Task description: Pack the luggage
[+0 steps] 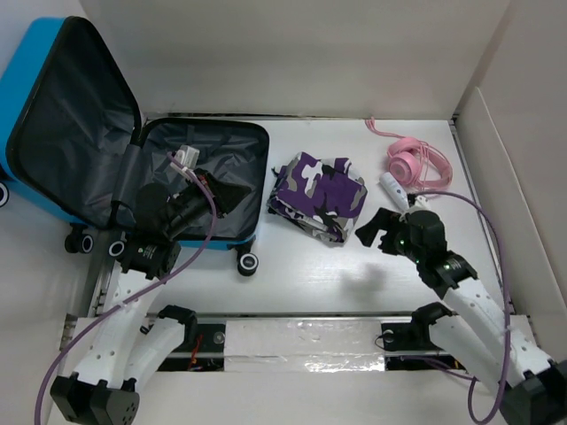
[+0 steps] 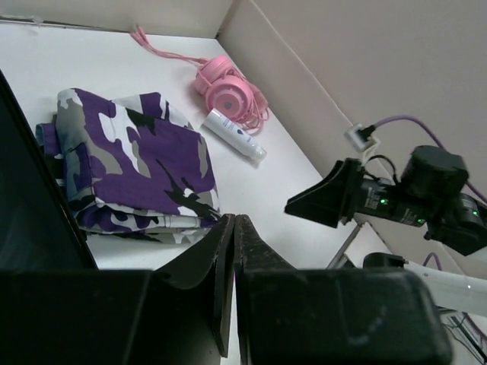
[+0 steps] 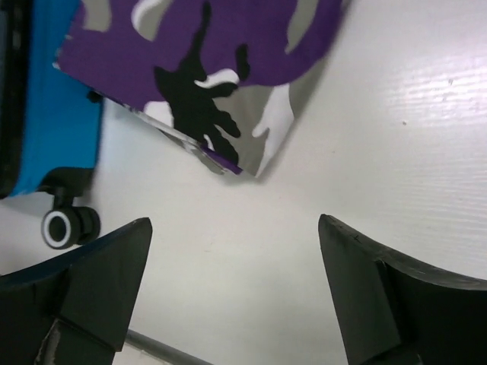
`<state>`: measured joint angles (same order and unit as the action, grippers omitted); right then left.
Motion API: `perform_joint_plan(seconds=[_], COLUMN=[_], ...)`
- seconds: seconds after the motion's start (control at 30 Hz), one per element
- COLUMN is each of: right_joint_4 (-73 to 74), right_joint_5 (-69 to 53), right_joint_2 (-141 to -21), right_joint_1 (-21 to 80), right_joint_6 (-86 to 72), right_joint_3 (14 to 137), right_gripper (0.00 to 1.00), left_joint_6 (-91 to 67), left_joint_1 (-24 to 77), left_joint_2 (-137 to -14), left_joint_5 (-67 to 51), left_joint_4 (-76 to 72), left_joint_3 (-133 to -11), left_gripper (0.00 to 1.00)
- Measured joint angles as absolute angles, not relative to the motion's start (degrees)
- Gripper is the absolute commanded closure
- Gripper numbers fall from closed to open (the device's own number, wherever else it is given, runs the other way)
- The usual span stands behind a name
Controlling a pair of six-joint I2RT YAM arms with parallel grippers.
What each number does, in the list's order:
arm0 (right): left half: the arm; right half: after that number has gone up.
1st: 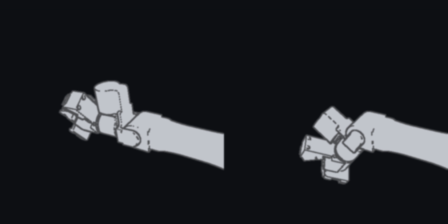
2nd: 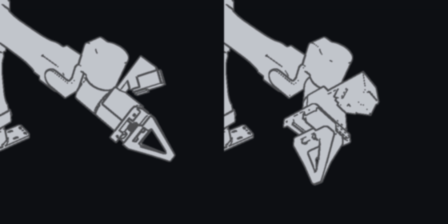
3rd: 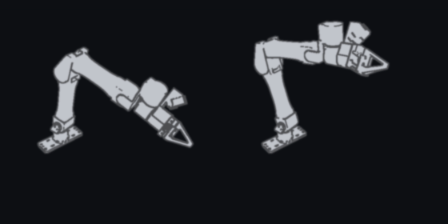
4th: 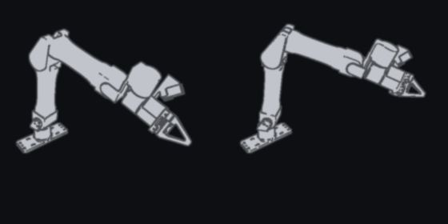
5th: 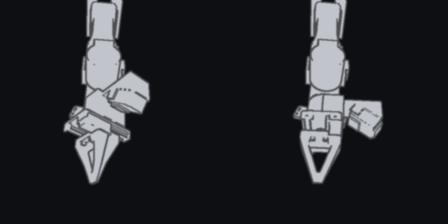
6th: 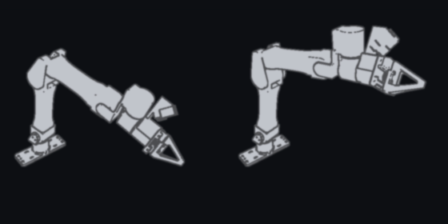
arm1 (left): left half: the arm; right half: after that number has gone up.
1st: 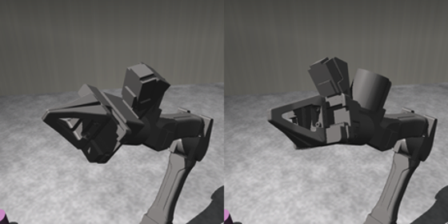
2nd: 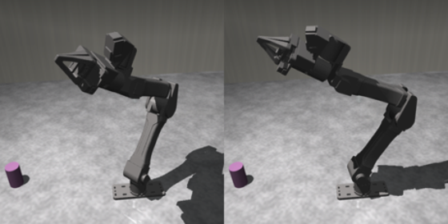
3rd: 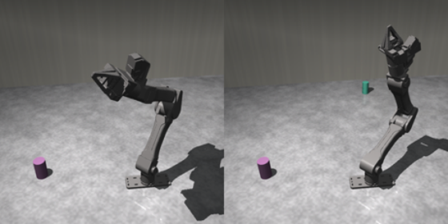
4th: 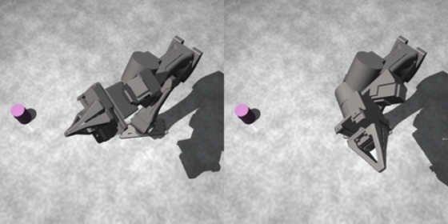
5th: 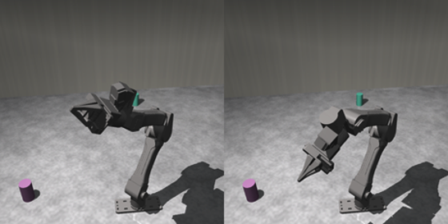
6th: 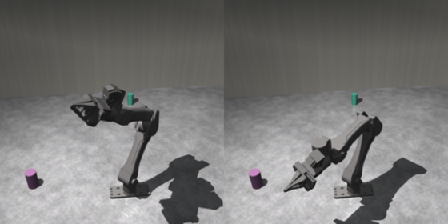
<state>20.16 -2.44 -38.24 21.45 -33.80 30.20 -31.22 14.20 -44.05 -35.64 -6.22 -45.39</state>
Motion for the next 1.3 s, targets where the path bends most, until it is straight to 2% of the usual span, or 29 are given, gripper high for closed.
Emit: perform_joint_plan(seconds=[0.07, 0.1, 0.2, 0.33, 0.5, 0.7, 0.87, 1.0, 1.03, 1.1, 1.13, 1.2, 1.23, 1.3], right_joint_4=[17.8, 16.58, 11.4, 2.24, -9.28, -23.7, -31.79, -39.07, -41.56, -45.82, -48.18, -52.34, -54.85, -59.53], right_joint_5=[-2.81, -2.87, -3.49, -4.8, -5.89, -6.33, -6.57, -7.62, -7.99, -8.56, -8.88, -9.21, -9.21, -8.73], right_joint_2=[-42.22, -44.4, -50.09, -58.94, -71.59, -81.36, -87.15, -92.62, -94.32, -97.93, -99.55, -102.59, -104.01, -106.15], right_joint_1=[21.43, 21.43, 20.97, 20.49, 20.21, 19.92, 19.88, 19.73, 19.75, 19.88, 19.9, 20.23, 20.36, 20.78], right_joint_6=[-35.55, -36.49, -39.24, -43.13, -47.77, -53.34, -57.71, -61.39, -62.13, -64.27, -65.12, -66.87, -67.61, -68.79], right_joint_3=[28.38, 27.64, 25.47, 23.79, 23.79, 24.73, 25.36, 25.56, 25.56, 25.47, 25.45, 25.41, 25.32, 24.58], right_gripper=[0.01, 0.01, 0.02, 0.04, 0.08, 0.12, 0.22, 0.38, 0.51, 0.61, 0.69, 0.76, 0.87, 1.0], left_joint_6=[-30.22, -29.8, -28.77, -27.9, -27.55, -27.4, -27.4, -27.4, -27.4, -27.4, -27.4, -27.42, -27.42, -27.4], left_joint_1=[14.41, 14.57, 15.88, 17.43, 17.41, 17.43, 17.41, 17.41, 17.43, 17.41, 17.41, 17.41, 17.43, 17.43], left_joint_2=[-43.86, -43.81, -43.99, -44.34, -44.07, -42.44, -41.91, -41.76, -41.71, -41.69, -41.69, -41.69, -41.67, -41.56], left_joint_5=[-34.68, -34.13, -32.4, -31.86, -31.83, -31.81, -31.83, -31.88, -31.88, -31.88, -31.9, -31.9, -31.9, -31.88], left_joint_4=[-5.32, -4.71, -2.72, -1.39, -1.37, -1.41, -1.43, -1.43, -1.43, -1.45, -1.45, -1.45, -1.45, -1.48], left_joint_3=[-45.58, -45.6, -45.76, -45.8, -45.8, -45.78, -45.78, -45.78, -45.78, -45.78, -45.78, -45.78, -45.78, -45.78], left_gripper=[0.84, 0.73, 0.62, 0.59, 0.51, 0.51, 0.51, 0.51, 0.52, 0.52, 0.52, 0.53, 0.54, 0.54])
